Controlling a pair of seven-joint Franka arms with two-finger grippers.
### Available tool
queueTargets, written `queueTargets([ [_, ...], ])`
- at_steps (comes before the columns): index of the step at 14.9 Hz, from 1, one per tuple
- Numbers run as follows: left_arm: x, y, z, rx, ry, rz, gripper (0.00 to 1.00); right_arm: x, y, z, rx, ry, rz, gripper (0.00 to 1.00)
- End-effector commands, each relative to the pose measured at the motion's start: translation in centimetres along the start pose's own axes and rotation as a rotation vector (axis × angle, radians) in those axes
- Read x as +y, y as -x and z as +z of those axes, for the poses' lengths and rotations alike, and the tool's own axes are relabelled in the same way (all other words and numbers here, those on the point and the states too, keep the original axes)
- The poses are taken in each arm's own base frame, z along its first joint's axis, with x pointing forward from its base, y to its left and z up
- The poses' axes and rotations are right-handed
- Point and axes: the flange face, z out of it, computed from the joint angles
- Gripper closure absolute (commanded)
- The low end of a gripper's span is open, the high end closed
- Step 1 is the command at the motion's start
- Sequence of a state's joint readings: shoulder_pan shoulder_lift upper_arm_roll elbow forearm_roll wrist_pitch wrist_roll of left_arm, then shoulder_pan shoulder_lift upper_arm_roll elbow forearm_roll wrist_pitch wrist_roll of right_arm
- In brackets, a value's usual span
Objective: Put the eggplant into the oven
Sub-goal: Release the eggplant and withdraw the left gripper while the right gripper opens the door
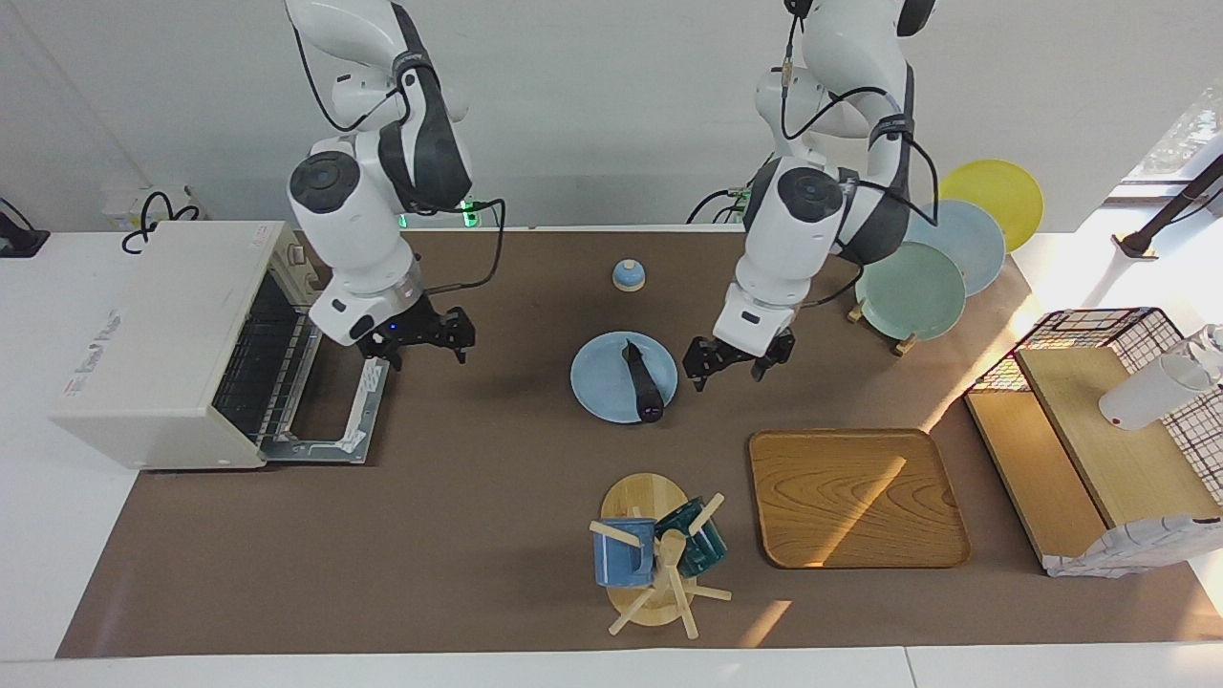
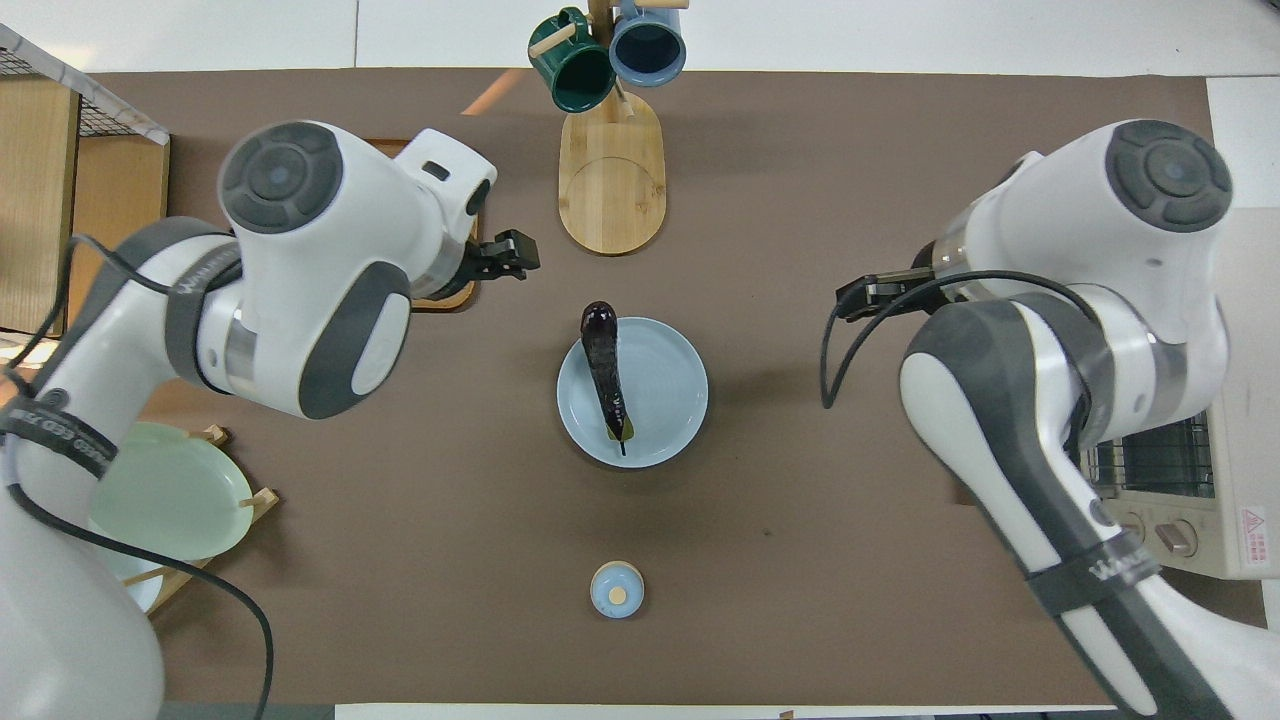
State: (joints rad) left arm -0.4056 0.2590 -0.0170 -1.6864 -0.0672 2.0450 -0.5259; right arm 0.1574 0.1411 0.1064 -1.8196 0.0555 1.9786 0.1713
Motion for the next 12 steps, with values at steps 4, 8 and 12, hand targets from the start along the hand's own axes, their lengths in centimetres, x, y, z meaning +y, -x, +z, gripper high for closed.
queueTargets([
  [4,-11.5,-5.6,-6.6,-0.028,-0.025,0.137,0.0,-12.1,-0.7,0.0,0.035,0.01,0.029,0.0],
  [8,-16.8,-5.3,-10.6,-0.031,-0.083,0.235,0.0,-23.9,-3.1,5.5,0.051,0.058,0.116,0.0],
  [12,-19.0,-2.0,-14.0,-0.055,-0.091,0.254,0.0,-28.1,-3.2,8.0,0.054,0.034,0.175,0.0],
])
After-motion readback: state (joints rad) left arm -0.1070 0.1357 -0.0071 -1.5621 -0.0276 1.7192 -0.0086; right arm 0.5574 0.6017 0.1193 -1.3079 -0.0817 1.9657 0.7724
